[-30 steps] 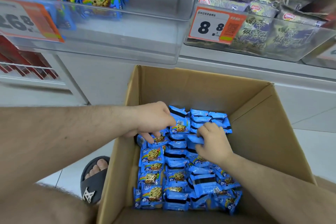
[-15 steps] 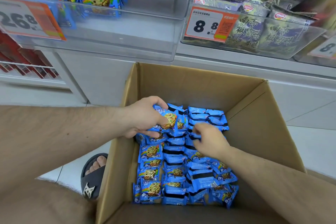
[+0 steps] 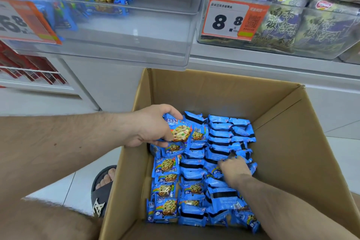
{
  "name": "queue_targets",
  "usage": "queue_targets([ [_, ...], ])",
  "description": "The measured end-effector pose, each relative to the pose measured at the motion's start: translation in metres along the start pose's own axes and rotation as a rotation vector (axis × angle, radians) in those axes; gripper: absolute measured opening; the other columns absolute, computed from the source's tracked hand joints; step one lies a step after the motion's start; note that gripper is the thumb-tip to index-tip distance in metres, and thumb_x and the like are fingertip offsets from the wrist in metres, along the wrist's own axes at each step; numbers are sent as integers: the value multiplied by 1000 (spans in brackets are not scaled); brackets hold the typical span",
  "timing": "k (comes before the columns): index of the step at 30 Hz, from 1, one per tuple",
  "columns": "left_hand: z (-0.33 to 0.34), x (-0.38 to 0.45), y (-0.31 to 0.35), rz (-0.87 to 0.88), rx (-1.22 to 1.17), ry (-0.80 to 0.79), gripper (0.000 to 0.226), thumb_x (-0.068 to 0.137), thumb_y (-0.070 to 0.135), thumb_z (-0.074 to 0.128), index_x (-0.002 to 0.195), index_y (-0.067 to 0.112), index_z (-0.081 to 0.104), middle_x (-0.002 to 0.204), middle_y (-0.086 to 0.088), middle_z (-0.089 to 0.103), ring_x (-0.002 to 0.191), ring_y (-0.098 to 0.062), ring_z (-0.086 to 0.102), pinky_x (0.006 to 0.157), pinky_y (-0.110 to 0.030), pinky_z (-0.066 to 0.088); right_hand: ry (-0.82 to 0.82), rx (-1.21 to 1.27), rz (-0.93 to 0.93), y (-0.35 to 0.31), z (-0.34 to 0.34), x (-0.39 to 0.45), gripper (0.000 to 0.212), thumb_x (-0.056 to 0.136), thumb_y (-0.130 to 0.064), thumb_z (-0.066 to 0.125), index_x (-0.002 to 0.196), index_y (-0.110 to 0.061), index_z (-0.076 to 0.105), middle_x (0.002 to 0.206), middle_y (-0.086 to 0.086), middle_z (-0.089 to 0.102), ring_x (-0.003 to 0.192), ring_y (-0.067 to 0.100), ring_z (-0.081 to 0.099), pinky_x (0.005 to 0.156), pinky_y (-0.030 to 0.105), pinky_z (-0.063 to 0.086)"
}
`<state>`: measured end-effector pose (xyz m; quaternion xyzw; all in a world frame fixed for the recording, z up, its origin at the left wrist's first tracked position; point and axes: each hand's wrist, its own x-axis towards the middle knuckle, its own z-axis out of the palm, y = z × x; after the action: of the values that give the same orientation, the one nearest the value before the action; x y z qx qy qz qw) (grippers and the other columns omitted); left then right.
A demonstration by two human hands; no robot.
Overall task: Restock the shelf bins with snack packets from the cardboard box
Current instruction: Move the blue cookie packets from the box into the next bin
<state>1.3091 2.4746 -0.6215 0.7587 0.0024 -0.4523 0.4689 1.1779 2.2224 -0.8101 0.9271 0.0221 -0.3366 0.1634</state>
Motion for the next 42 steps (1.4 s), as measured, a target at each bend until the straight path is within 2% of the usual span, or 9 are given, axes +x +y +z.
queue_targets([
  [7,-5,-8,14,20,-25,-2,50,76,-18,58,99,26,62,123,-16,51,111,-32,59,62,-28,57,117,251,-48,14,-48,-25,25,97,-16,43,116,-14,59,98,9,66,83,29,59,72,35,45],
  [11,-9,-22,21,21,-69,-87,48,76,-15,50,105,23,60,126,-17,51,118,-31,56,75,-33,60,661,536,122,18,-96,-59,17,88,-22,57,97,-13,70,87,4,70,76,25,63,65,31,48],
  [14,-15,-36,23,54,-133,-149,54,64,-11,49,107,20,60,131,-17,48,113,-28,56,67,-29,56,1203,551,237,15,-133,-84,13,76,-25,62,77,-18,73,68,-5,65,57,15,57,56,22,40],
  [20,-23,-59,34,124,-415,-259,51,54,15,63,104,11,56,108,-18,58,87,-27,58,65,-34,54,1653,398,-168,-6,-193,-124,14,75,-12,63,87,-18,62,75,-2,68,65,19,61,56,33,43],
  [23,-22,-75,40,194,-448,-261,41,72,47,65,96,14,60,94,-12,64,76,-22,63,68,-34,54,1665,301,-231,-19,-207,-130,9,74,-10,67,82,-15,67,79,-2,68,62,24,57,62,35,40],
  [28,-21,-84,37,372,-195,-18,40,75,-3,76,102,21,58,96,-6,67,80,-17,62,72,-36,55,1550,335,-265,-26,-225,-135,14,73,-21,65,80,-12,72,81,2,66,67,26,57,66,39,41],
  [34,-45,-103,49,572,-31,8,45,78,-10,70,104,23,54,86,-4,66,64,-11,60,51,-27,50,1297,788,-301,-11,-272,-150,42,70,-32,62,105,-9,64,99,1,54,86,-2,48,76,20,43],
  [38,-60,-122,61,729,49,31,55,65,0,71,110,25,51,101,-8,64,84,-12,63,79,-37,55,1099,758,-400,-6,-311,-159,81,67,-56,64,135,-17,47,119,-10,46,91,-16,43,85,10,35],
  [42,-76,-134,65,790,-14,2,68,67,-5,67,122,25,40,117,-15,63,102,-22,67,93,-40,53,1017,662,-429,-14,-347,-165,91,60,-65,67,139,-25,47,107,-17,55,94,-1,56,83,16,41],
])
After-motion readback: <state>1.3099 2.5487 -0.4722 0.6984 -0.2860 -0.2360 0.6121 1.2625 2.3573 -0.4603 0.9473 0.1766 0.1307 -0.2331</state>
